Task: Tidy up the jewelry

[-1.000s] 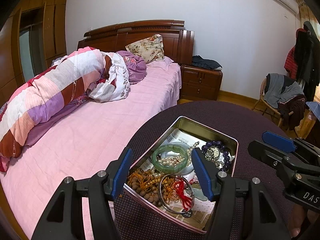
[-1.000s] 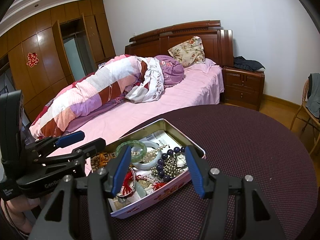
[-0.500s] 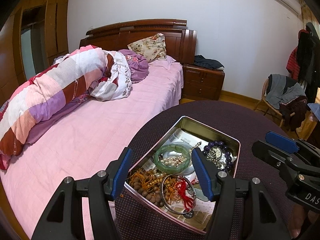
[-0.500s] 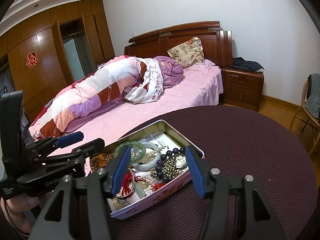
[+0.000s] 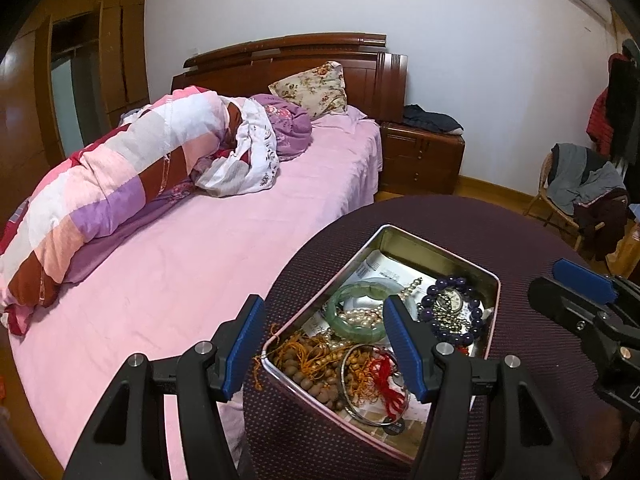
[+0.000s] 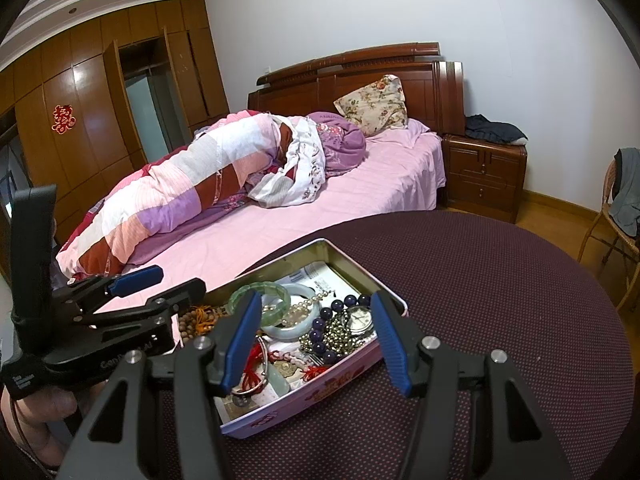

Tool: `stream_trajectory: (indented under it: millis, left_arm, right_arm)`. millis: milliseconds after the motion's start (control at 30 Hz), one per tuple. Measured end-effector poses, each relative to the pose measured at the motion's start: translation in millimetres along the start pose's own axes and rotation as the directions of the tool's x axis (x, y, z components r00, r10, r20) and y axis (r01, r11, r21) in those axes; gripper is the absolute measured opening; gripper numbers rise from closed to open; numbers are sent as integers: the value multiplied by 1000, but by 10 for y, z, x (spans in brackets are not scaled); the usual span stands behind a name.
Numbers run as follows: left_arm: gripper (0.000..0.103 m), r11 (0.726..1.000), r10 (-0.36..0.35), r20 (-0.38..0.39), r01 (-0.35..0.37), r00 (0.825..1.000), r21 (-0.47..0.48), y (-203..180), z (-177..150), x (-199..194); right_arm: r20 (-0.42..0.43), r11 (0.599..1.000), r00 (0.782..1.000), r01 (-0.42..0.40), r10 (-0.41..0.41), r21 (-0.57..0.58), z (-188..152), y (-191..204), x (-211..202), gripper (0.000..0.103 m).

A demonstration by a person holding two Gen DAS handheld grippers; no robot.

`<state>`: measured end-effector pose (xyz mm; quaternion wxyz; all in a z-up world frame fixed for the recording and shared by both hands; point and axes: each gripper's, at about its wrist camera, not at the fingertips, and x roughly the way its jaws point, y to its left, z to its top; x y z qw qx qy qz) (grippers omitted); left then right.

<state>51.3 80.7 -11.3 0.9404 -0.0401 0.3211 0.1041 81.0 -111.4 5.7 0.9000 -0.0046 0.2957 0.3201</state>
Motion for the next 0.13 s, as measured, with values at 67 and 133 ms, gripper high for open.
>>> stream_trajectory:
  millis: [67, 133]
  left_arm:
    - [62, 1000, -8, 0, 8, 1000, -3, 2, -2, -3]
    - [62, 1000, -5, 5, 5, 1000, -3, -6, -1, -10]
  right_arm:
    - [1, 1000, 1000, 2, -2, 2, 7, -18, 3, 64]
    - [2, 1000, 1000, 5, -5, 2, 0, -22, 2, 64]
